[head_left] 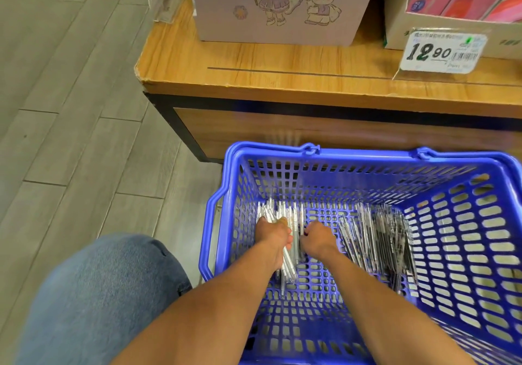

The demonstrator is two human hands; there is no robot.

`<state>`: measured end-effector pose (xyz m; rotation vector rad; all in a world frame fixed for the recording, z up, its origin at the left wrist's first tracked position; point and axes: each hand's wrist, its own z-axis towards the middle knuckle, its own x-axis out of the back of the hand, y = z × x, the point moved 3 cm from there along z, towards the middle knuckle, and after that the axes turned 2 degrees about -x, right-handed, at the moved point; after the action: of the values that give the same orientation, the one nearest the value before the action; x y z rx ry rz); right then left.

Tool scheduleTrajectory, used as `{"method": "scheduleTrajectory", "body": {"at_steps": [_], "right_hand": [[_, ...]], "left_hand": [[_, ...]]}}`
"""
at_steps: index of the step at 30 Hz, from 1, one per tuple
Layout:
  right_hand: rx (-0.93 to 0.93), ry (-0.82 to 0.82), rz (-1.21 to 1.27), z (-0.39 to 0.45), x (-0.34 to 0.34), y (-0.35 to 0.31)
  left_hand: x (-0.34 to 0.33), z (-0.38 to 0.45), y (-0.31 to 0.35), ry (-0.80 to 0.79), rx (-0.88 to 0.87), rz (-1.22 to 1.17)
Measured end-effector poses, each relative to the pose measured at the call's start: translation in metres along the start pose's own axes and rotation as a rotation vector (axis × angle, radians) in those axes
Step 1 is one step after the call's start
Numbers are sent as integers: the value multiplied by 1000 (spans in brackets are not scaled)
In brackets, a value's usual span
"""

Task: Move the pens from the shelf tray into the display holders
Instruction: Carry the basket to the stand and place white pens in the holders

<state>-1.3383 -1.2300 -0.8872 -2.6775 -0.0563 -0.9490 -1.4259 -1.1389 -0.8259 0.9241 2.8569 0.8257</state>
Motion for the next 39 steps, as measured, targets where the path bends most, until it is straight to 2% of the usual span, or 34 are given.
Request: {"method": "scheduleTrajectory", "body": {"at_steps": [5, 7, 11, 13, 16, 21, 22, 23, 25, 26, 27, 31, 35, 39], "right_hand": [[-58, 21, -46, 0, -8, 1], [-56, -29, -24, -1, -2, 6], [84, -216, 271, -18, 20, 9], [181, -371, 407, -31, 30, 0], [302, -584, 476, -46, 32, -15], [243, -806, 607, -46, 38, -15], [201, -767, 608, -41, 38, -13], [165, -651, 558, -33, 35, -11], [106, -289, 327, -14, 26, -8], [70, -163, 225, -7, 19, -8], [44, -111, 144, -5, 12, -10], [20, -87, -102, -7, -11, -22], [-68, -123, 16, -6, -20, -22], [-33, -179, 113, -12, -17, -18]], "left_hand": [[2, -2, 2, 2, -8, 17], [3, -3, 4, -4, -8, 2], [2, 2, 4, -37, -4, 6], [0, 2, 5, -74, -2, 9], [-2, -3, 8, -92, 8, -8], [7, -1, 6, -10, 8, 8], [9, -1, 5, 14, 8, 18], [10, -1, 5, 38, 4, 35], [10, -1, 5, 48, -4, 23], [9, -1, 5, 32, 5, 4], [8, -2, 4, 12, 17, -8], [7, -2, 3, -12, 27, -9], [11, 0, 3, 11, 19, -23], [12, 5, 2, 34, 2, -3]]}}
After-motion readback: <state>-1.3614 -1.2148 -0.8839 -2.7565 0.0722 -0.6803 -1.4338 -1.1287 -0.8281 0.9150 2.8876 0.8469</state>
